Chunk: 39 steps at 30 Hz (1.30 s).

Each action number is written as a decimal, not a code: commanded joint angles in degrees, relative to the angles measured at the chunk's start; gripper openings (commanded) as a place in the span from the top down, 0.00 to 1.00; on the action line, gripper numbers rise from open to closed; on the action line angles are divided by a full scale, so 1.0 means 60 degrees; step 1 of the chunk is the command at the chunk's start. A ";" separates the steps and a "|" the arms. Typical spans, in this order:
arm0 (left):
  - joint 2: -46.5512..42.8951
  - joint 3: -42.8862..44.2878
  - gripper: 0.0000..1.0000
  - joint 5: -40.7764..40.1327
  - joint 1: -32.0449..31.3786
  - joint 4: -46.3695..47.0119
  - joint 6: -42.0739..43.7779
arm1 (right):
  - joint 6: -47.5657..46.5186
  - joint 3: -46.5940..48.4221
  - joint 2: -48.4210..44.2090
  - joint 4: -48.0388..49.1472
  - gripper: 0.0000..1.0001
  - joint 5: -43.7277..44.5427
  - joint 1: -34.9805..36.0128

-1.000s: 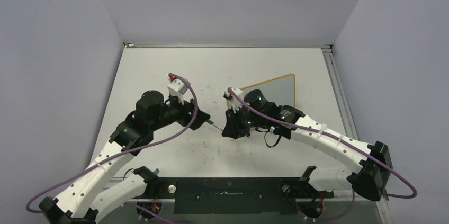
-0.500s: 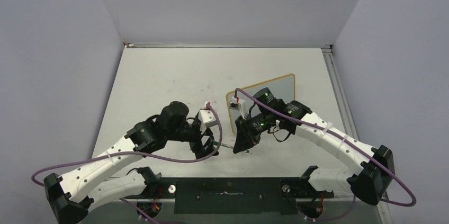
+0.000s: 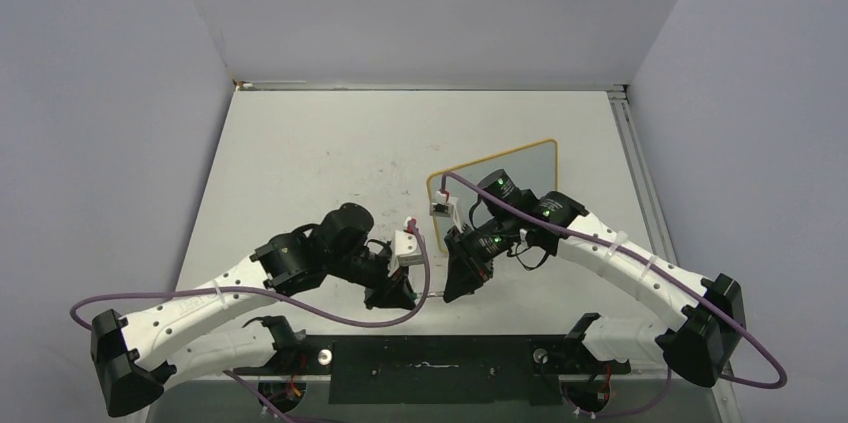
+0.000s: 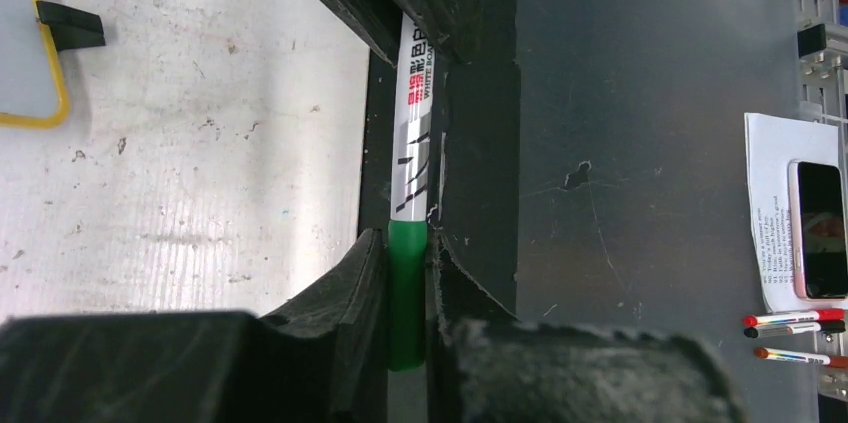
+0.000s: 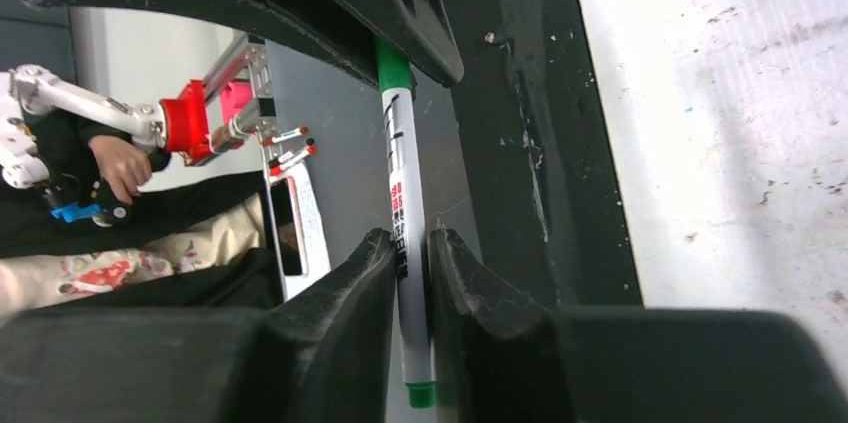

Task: Write a sentence on the whiteboard
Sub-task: Open the whiteboard marker at the center of the board.

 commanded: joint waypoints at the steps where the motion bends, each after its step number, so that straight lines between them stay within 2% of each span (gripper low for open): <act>1: -0.0293 -0.0222 1.00 0.0292 -0.0052 0.1023 -0.0639 | 0.0115 0.0203 -0.0154 0.0442 0.75 0.0236 -0.0152; 4: -0.0675 -0.0598 1.00 -0.0107 -0.0018 0.1510 -0.0917 | 0.0583 -0.0127 -0.0356 0.1033 0.45 0.0382 -0.0324; 5: -0.0779 -0.0747 1.00 -0.0163 -0.0015 0.1742 -0.1082 | 0.0782 -0.0240 -0.0461 0.1290 0.38 0.0456 -0.0319; 7: -0.0948 -0.1036 1.00 -0.0153 -0.0001 0.2384 -0.1454 | 0.1378 -0.0584 -0.0725 0.2086 0.34 0.0469 -0.0316; 13: -0.1067 -0.1599 1.00 -0.0030 0.0044 0.3630 -0.2189 | 0.3953 -0.2000 -0.1719 0.5429 0.32 0.0241 -0.0312; 20: -0.0894 -0.1663 1.00 0.0092 0.0209 0.3751 -0.2313 | 0.4847 -0.2639 -0.2063 0.6432 0.41 0.0356 -0.0009; 25: -0.0948 -0.1753 1.00 0.0222 0.0425 0.3865 -0.2380 | 0.4910 -0.2711 -0.2185 0.6402 0.45 0.0448 0.0182; 31: -0.0855 -0.1678 1.00 0.0496 0.0498 0.3599 -0.2183 | 0.4967 -0.2696 -0.2174 0.6518 0.55 0.0542 0.0323; 35: -0.0858 -0.1630 1.00 0.0558 0.0512 0.3558 -0.2146 | 0.4930 -0.2696 -0.2113 0.6562 0.70 0.0628 0.0412; 36: -0.0835 -0.1626 1.00 0.0578 0.0513 0.3545 -0.2135 | 0.4901 -0.2698 -0.2109 0.6557 0.76 0.0685 0.0415; 38: -0.0826 -0.1639 1.00 0.0575 0.0526 0.3516 -0.2116 | 0.4856 -0.2689 -0.2139 0.6494 0.93 0.0840 0.0415; 39: -0.0825 -0.1640 1.00 0.0554 0.0546 0.3502 -0.2104 | 0.4766 -0.2662 -0.2161 0.6382 0.95 0.0971 0.0405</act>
